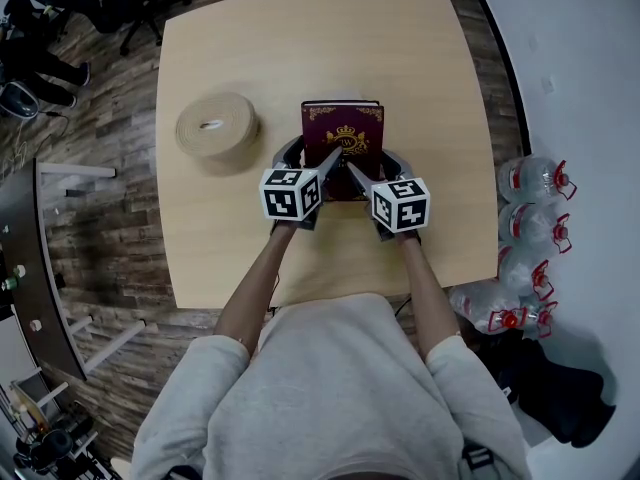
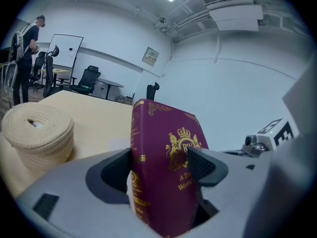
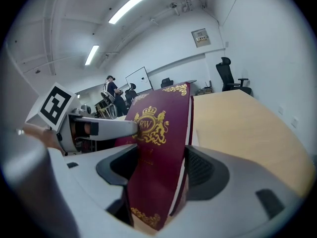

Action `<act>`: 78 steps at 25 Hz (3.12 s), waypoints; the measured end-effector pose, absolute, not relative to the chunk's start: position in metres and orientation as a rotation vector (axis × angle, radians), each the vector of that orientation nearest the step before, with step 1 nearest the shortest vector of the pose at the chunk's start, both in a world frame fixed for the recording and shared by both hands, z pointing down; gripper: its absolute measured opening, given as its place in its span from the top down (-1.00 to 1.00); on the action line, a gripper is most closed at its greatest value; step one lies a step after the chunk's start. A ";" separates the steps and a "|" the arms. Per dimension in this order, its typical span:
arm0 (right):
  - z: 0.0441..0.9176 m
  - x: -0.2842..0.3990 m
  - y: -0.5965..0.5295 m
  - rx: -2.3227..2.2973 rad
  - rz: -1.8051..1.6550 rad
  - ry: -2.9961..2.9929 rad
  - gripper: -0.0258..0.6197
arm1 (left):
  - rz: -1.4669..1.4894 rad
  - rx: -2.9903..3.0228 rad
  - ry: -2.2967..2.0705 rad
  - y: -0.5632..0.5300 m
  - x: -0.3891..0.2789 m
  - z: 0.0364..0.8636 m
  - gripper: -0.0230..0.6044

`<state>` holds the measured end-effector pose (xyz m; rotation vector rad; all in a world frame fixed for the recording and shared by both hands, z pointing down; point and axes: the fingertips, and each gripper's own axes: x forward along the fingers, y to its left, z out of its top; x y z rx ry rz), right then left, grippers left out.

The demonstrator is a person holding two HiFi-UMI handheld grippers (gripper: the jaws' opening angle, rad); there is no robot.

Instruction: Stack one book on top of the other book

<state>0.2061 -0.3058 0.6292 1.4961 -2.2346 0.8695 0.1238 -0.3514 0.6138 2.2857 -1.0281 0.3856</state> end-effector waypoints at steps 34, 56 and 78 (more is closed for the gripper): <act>0.676 0.209 -0.342 1.397 1.089 -2.143 -0.01 | 0.481 2.096 -0.979 -0.384 0.125 0.681 -0.25; 0.646 0.225 -0.348 1.459 0.882 -2.193 0.01 | 0.578 2.266 -0.996 -0.382 0.119 0.652 -0.25; 0.560 0.204 -0.300 1.583 0.511 -2.311 0.73 | 0.522 2.494 -1.135 -0.317 0.055 0.560 0.79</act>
